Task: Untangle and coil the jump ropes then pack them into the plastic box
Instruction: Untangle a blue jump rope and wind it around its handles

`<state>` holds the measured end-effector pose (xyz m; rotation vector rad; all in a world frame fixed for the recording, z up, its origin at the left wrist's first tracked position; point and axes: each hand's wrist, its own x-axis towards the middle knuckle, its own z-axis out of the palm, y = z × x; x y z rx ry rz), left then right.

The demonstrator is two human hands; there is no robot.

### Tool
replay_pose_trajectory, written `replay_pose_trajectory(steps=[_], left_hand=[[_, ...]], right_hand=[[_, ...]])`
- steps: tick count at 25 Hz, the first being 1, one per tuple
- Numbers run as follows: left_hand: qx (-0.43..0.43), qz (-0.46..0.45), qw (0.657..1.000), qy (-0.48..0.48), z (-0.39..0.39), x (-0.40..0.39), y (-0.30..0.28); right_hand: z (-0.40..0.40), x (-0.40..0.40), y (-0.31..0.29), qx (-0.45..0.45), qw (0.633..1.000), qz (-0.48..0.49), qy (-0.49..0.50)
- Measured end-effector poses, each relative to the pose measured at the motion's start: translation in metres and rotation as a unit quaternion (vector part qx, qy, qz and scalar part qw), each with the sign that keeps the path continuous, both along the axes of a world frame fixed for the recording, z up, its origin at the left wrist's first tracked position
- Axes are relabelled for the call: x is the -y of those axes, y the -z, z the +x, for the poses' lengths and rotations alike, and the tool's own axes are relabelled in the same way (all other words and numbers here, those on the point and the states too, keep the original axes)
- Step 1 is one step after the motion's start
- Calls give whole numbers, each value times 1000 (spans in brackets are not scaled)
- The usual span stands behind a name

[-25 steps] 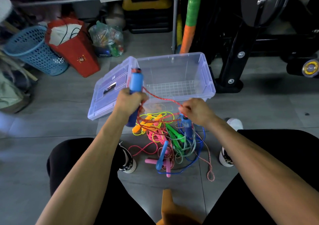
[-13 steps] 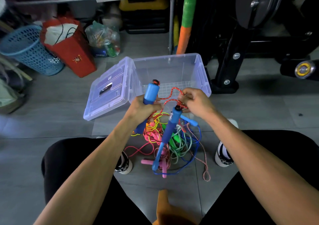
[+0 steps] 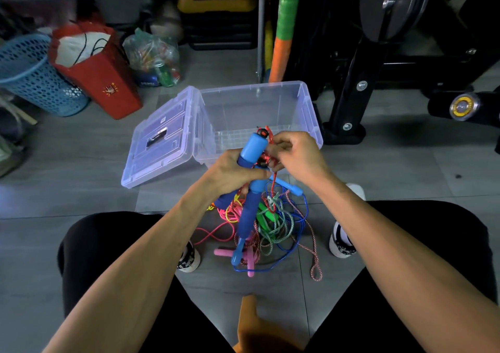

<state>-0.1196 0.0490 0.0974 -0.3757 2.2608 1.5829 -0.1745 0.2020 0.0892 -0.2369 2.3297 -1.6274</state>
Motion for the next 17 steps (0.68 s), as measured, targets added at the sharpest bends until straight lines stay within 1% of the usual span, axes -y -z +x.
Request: replay_pose_trajectory(steps=[2,3,4,6,8,11,13,17], left_hand=[[-2,-21,1000,-16,-3,3,2],[-6,-27,999,-23,-4,5,3],[-9,-30,999,-23,-6,7,4],[-17,-22,1000,-4,-6,5,2],[-18,13,1000,14,-6,3,0],[8,73,997,19,-4,1,-2],[20,89,996,10,-4,0,-5],[-7,93,995,-37,-7,4,0]], right_hand=[[-1,-4,-2,-41,996,72,-23],[-2,-7,-4,-43,994,92,-39],[-3,-10,-5,-28,994,92,-58],[-3,-11,-8,28,995,53,-84],[-5,-12,-11,63,994,24,-91],[-6,-14,-16,69,990,17,-119],[-5,-15,-18,59,990,26,-127],[-7,-20,-19,34,994,61,-80]])
